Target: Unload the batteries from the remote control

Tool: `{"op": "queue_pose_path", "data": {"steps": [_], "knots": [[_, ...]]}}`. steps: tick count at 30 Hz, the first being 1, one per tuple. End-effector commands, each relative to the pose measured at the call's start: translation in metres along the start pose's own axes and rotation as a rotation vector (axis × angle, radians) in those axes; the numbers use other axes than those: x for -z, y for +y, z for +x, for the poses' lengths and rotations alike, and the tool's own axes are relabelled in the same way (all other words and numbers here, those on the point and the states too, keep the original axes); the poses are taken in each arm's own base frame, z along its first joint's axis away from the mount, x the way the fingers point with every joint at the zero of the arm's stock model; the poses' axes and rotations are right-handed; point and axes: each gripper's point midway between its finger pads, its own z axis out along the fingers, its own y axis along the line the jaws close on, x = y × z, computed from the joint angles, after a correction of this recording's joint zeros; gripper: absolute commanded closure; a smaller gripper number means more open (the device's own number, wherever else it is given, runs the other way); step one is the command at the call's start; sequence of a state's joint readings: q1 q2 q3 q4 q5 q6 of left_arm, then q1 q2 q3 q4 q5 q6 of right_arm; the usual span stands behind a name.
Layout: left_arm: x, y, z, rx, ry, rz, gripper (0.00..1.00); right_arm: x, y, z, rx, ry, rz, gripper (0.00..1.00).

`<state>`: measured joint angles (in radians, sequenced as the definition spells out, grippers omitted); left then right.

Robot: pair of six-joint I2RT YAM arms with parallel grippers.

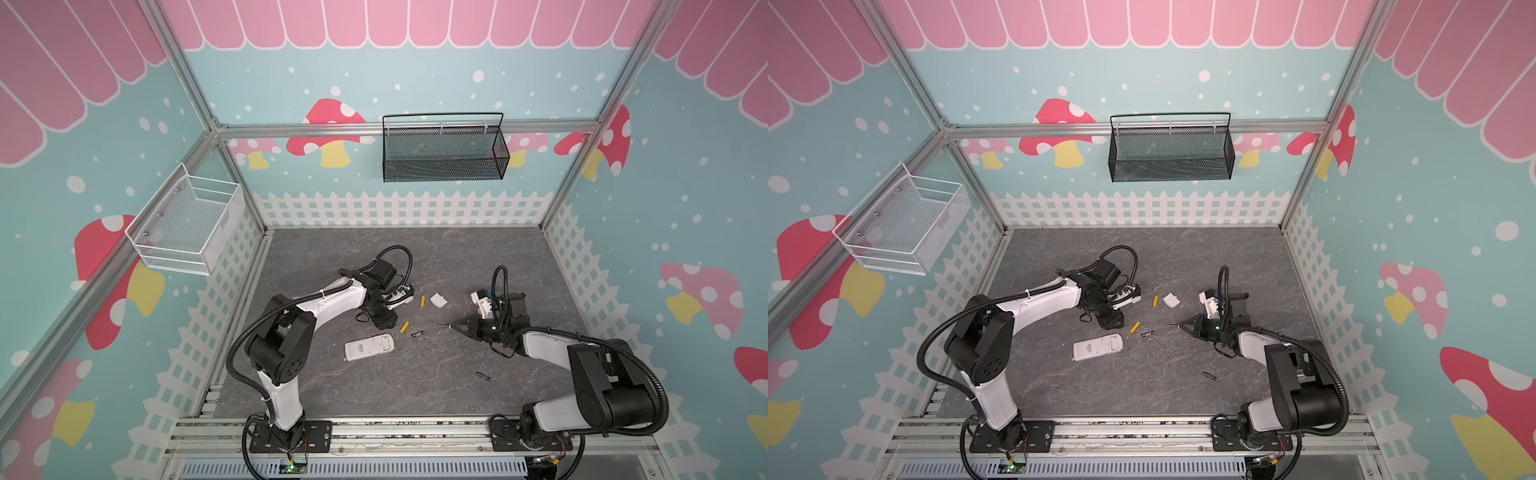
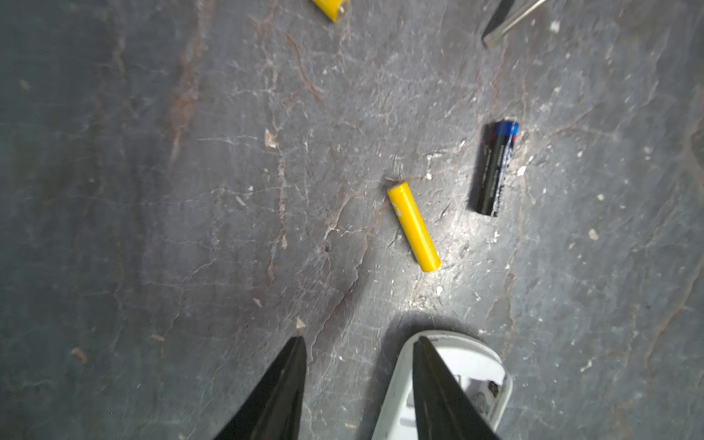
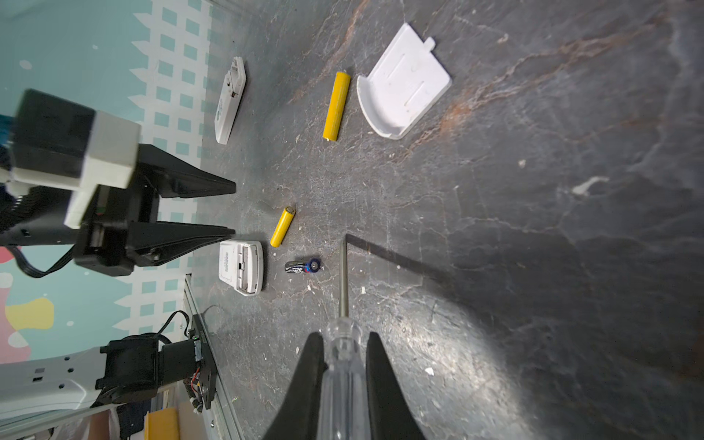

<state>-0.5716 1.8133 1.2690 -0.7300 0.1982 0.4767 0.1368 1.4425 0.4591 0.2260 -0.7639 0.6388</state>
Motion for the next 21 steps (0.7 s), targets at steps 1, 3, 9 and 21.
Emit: {"op": "queue_pose_path", "data": {"steps": [1,3,9,21], "knots": [[0.018,0.007,-0.009,-0.005,-0.068,-0.07,0.45,-0.001,-0.011,0.0,0.017,-0.02,0.034,0.95],[0.025,0.01,-0.006,-0.004,-0.08,-0.101,0.41,-0.002,-0.015,0.001,0.009,-0.02,0.043,0.92],[0.042,0.026,0.005,0.059,-0.155,-0.154,0.31,-0.003,-0.03,0.004,0.013,-0.024,0.09,0.86],[0.12,0.134,0.067,0.572,-0.422,-0.302,0.13,0.001,-0.045,-0.006,0.04,-0.049,0.133,0.73]]}}
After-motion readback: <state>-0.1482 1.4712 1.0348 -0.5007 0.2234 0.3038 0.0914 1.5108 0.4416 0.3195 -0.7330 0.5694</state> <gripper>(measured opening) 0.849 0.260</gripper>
